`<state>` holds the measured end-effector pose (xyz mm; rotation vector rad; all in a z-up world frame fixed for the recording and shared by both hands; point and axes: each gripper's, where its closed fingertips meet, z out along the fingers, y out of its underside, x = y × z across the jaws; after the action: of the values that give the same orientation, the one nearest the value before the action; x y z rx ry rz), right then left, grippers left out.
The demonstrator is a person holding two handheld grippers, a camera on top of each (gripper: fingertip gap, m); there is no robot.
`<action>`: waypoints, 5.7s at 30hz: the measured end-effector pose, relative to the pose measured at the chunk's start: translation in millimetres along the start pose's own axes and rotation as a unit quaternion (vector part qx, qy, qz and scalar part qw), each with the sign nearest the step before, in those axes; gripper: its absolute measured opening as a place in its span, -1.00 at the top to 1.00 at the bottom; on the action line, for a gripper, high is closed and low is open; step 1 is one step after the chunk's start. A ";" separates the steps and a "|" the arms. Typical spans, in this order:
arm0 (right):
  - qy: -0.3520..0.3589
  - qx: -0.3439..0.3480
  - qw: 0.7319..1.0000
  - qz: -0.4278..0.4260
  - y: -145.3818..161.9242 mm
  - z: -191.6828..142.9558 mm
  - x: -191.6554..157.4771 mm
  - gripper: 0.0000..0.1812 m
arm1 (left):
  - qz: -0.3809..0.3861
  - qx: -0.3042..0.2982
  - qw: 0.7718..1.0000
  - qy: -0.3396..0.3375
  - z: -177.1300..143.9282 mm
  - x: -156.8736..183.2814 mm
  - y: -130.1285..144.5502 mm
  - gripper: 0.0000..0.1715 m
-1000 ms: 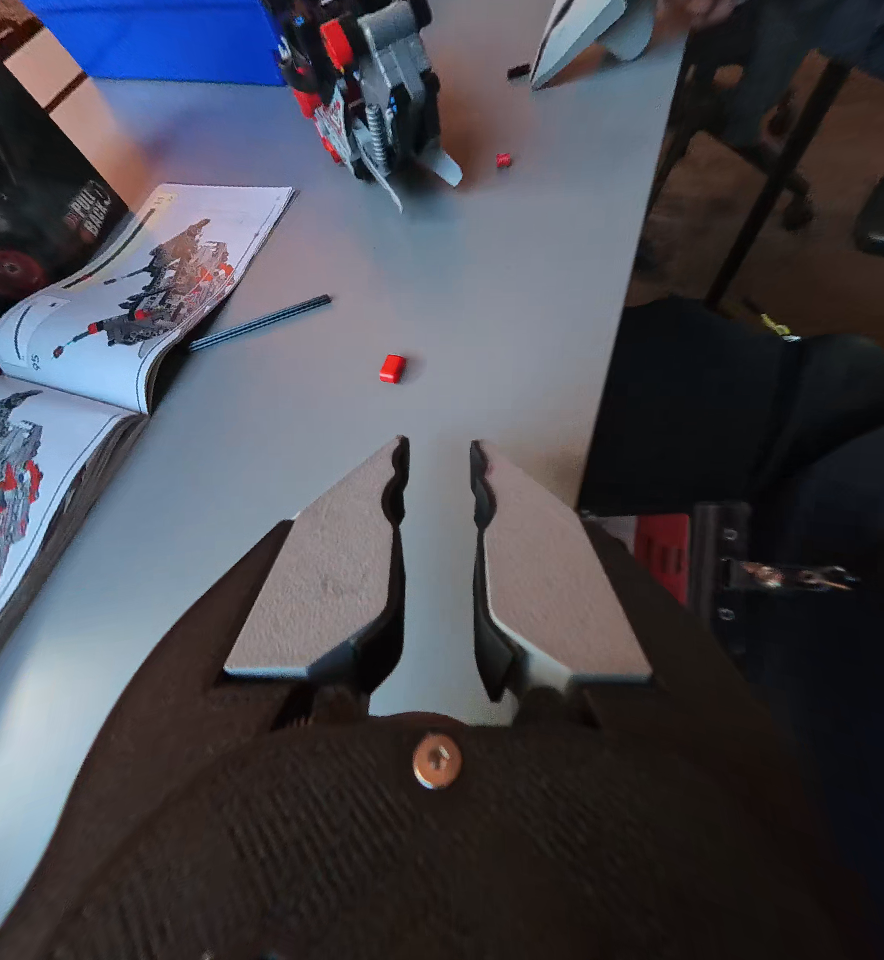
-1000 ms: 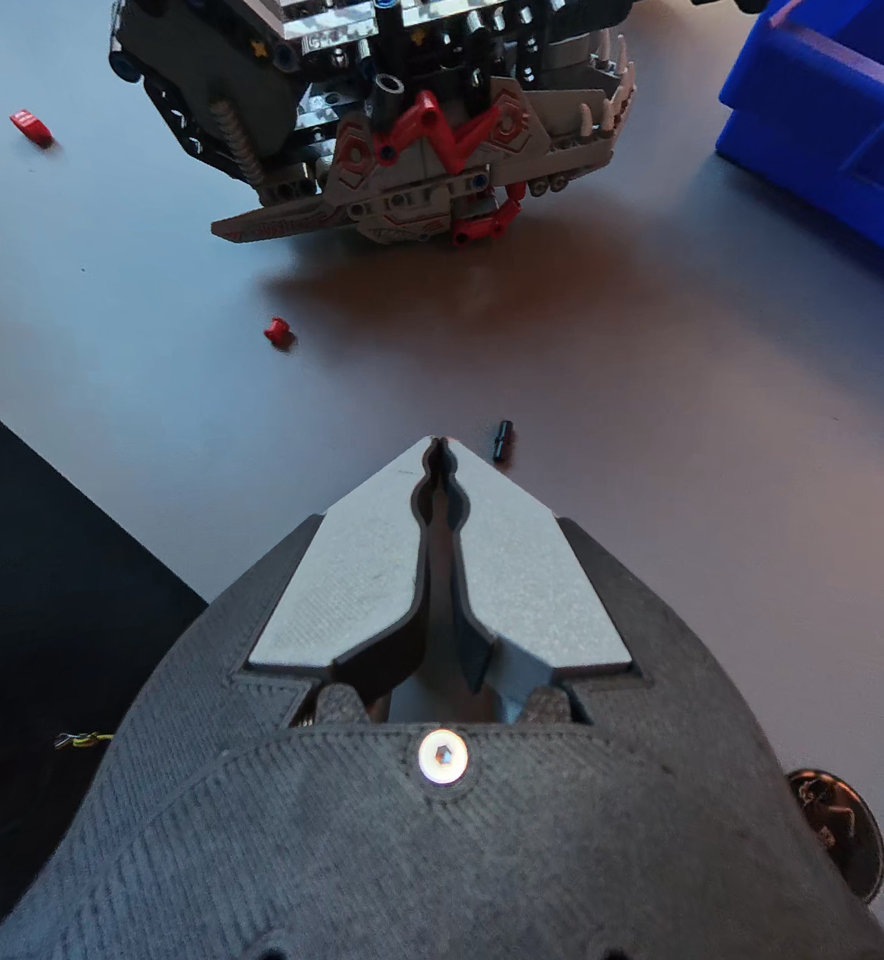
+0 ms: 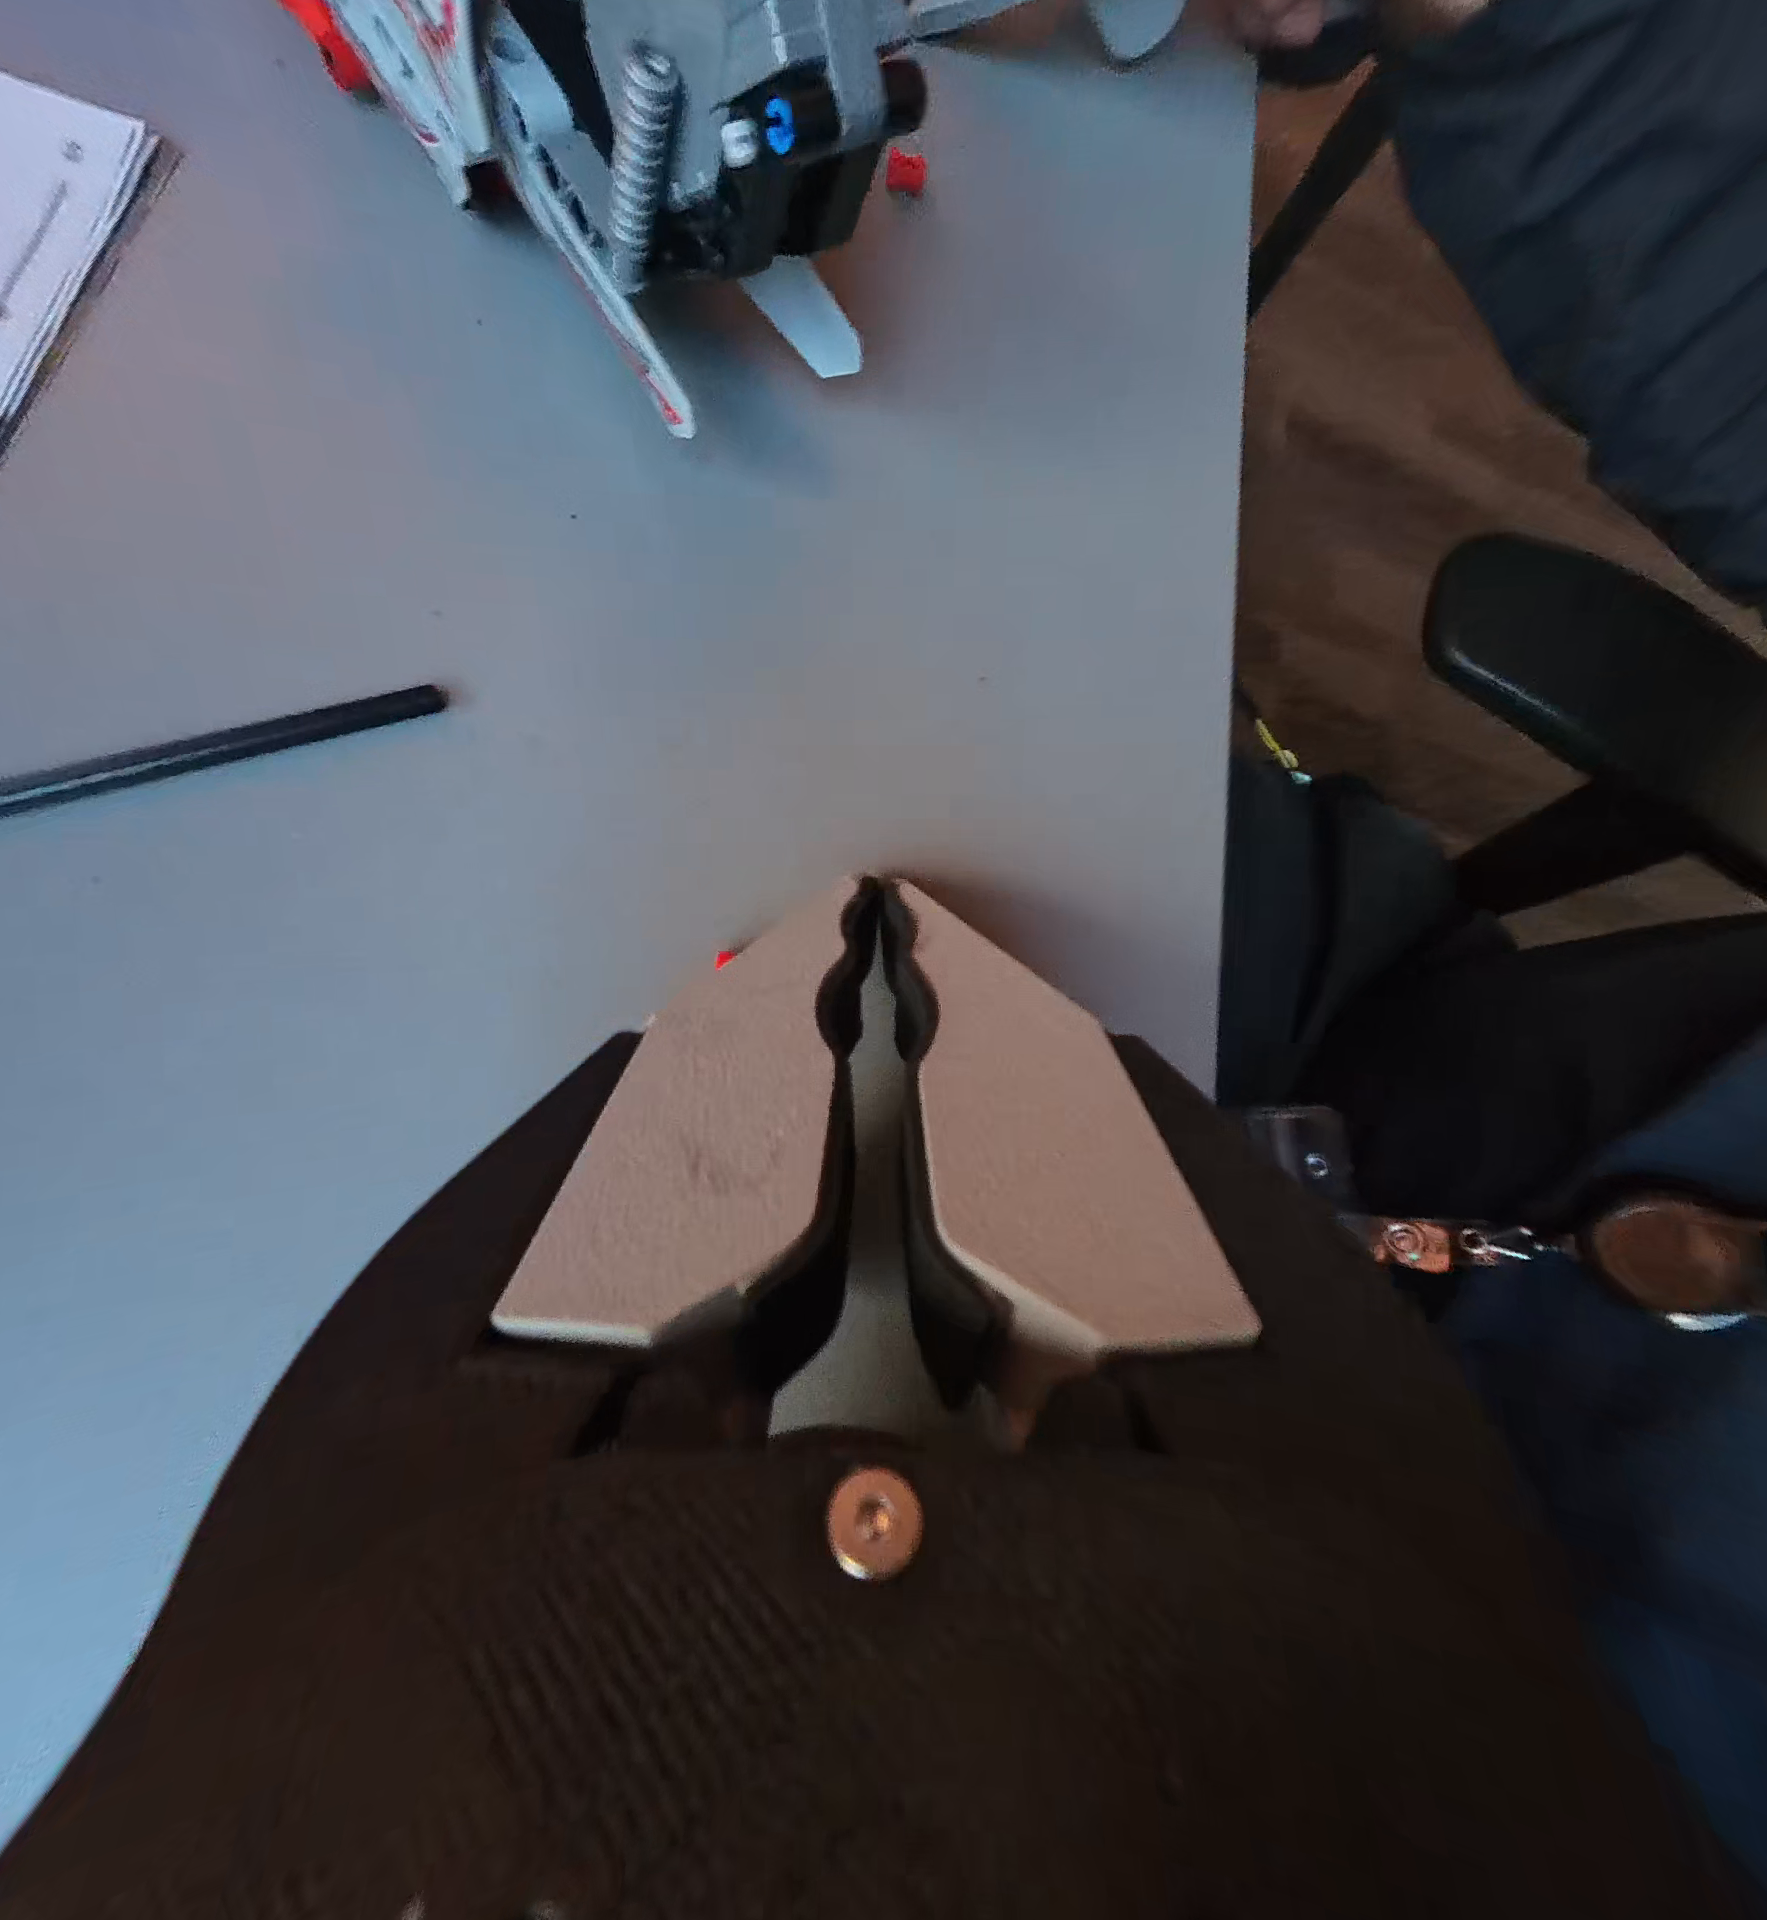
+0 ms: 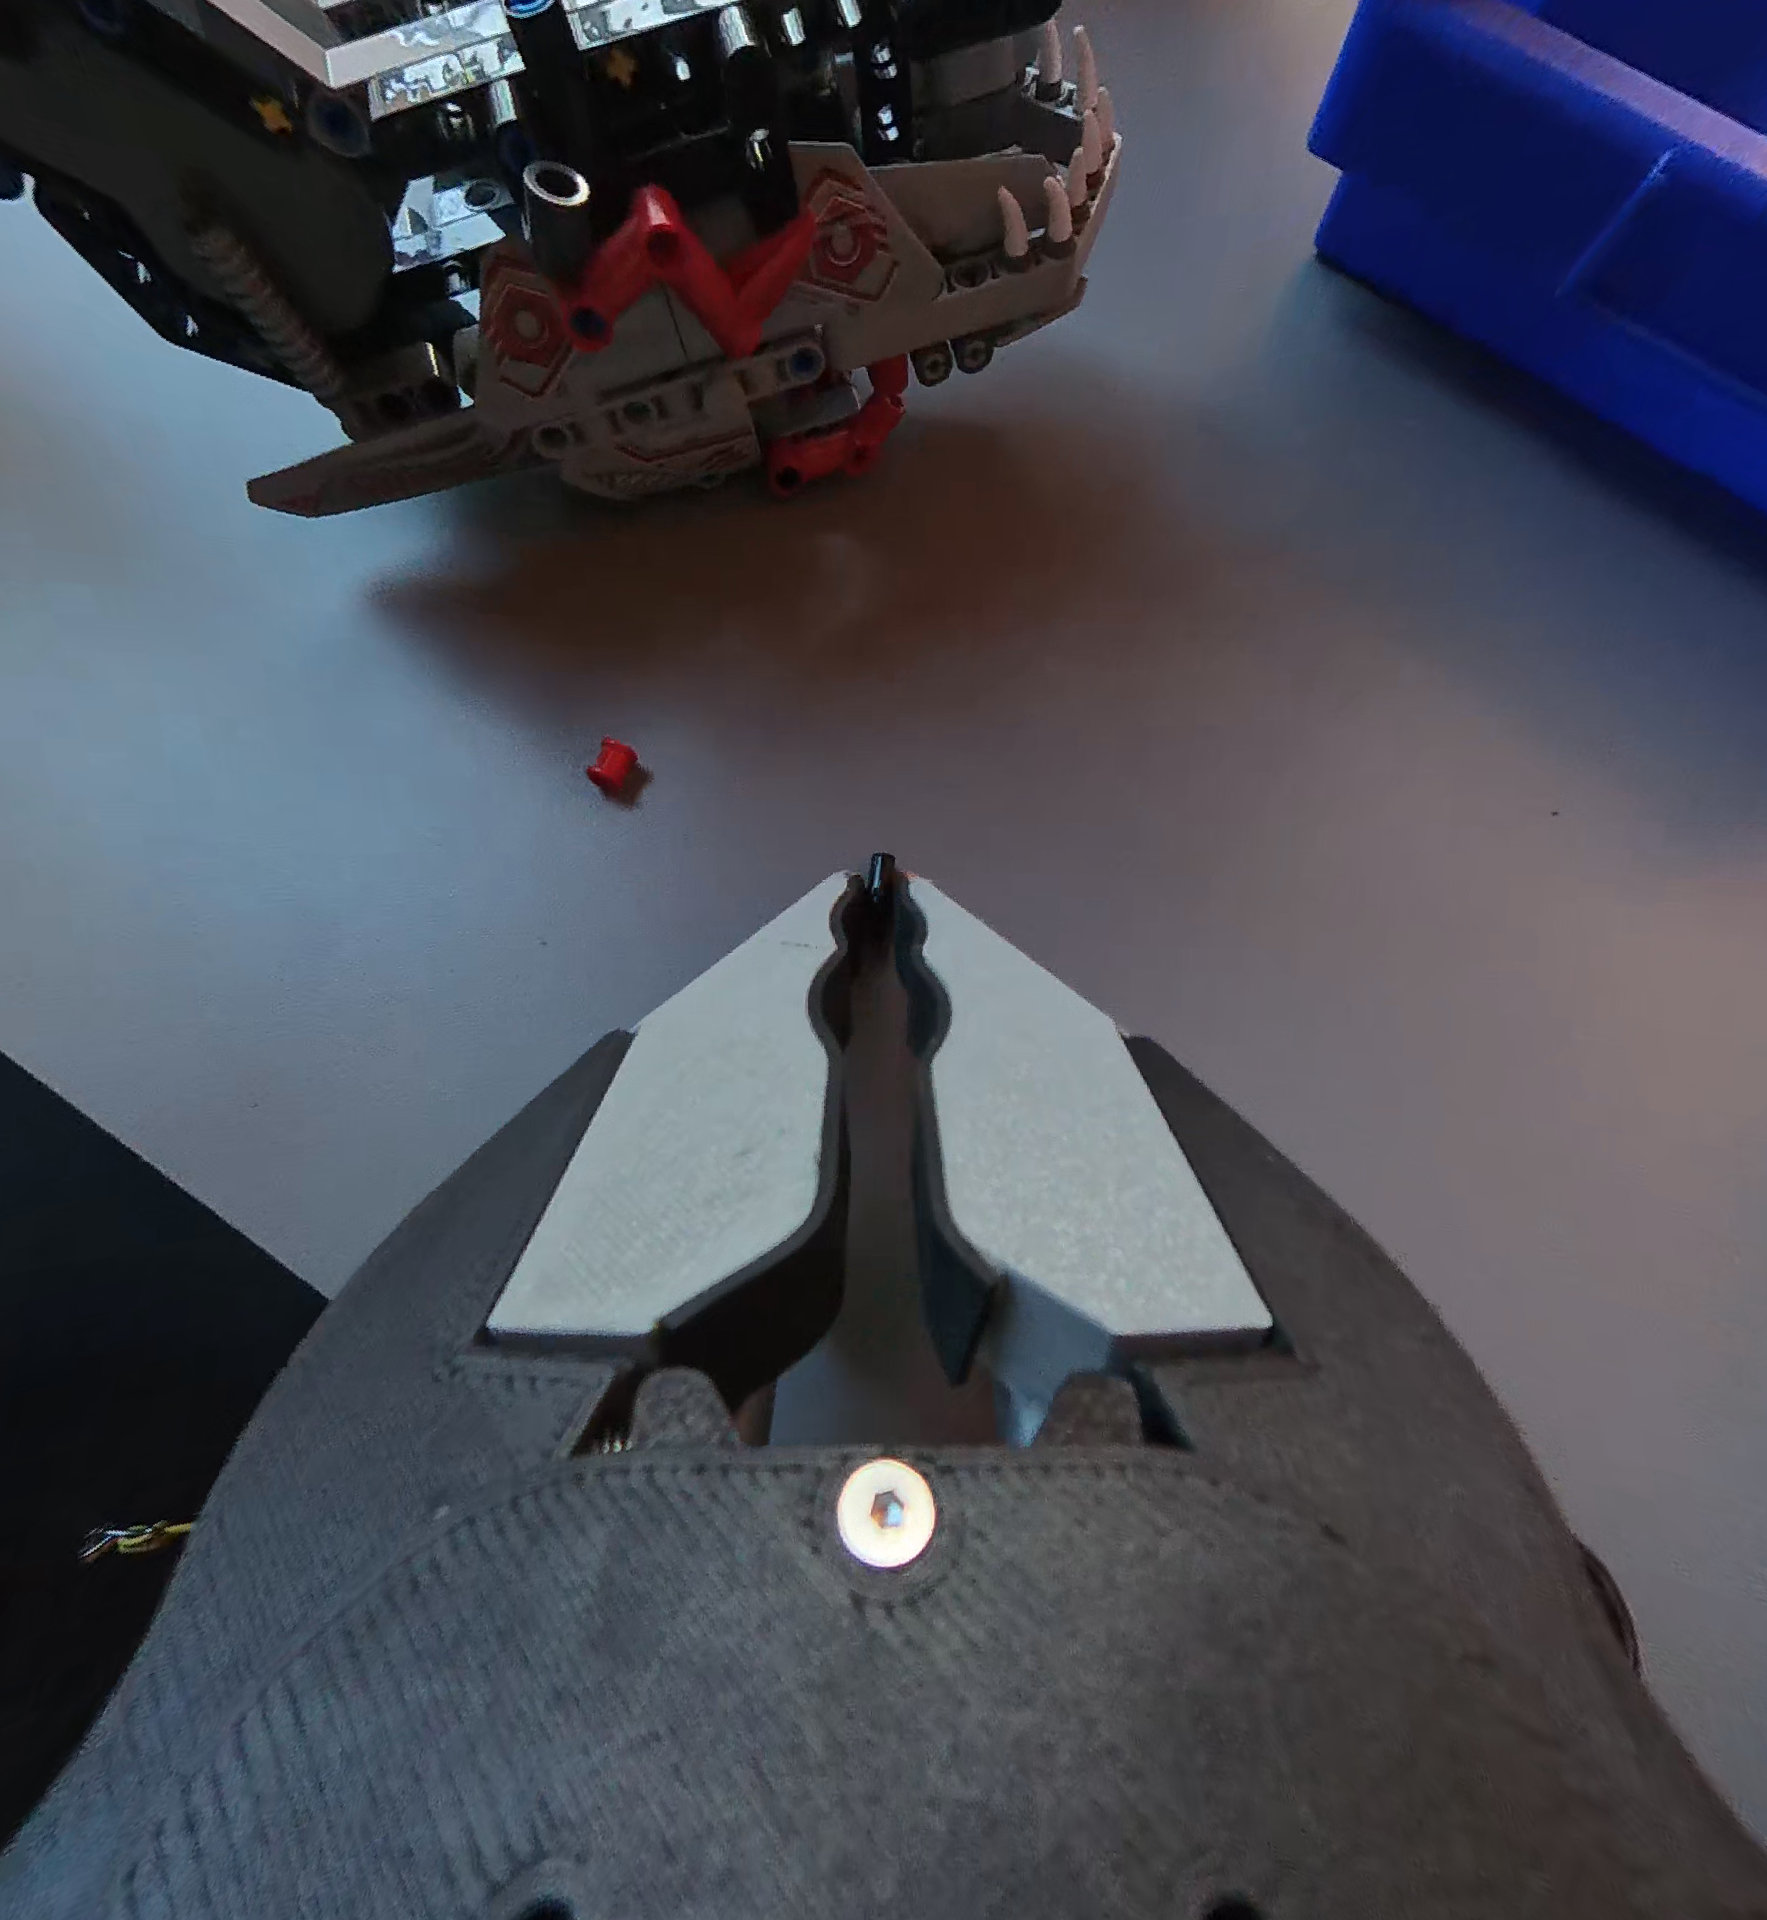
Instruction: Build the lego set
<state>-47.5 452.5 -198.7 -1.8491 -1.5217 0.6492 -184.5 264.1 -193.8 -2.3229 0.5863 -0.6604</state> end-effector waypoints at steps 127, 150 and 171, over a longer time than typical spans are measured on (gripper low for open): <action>-0.066 0.091 0.993 0.046 6.0 -38.8 29.1 0.74 | 0.187 -0.013 0.977 -0.099 -37.9 -30.6 16.0 0.53; -0.020 0.007 0.999 -0.033 -16.8 -1.9 -57.2 0.91 | 0.192 -0.037 0.978 -0.076 -11.2 -18.9 4.7 0.95; -0.316 0.079 0.944 0.055 -81.9 -2.9 -182.6 0.99 | 0.330 0.087 0.930 -0.133 -22.6 41.6 -43.1 0.76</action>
<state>-136.5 282.9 -140.9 -1.6924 -1.6858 1.4816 -155.6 260.3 -136.8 -1.8341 1.0573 -0.0700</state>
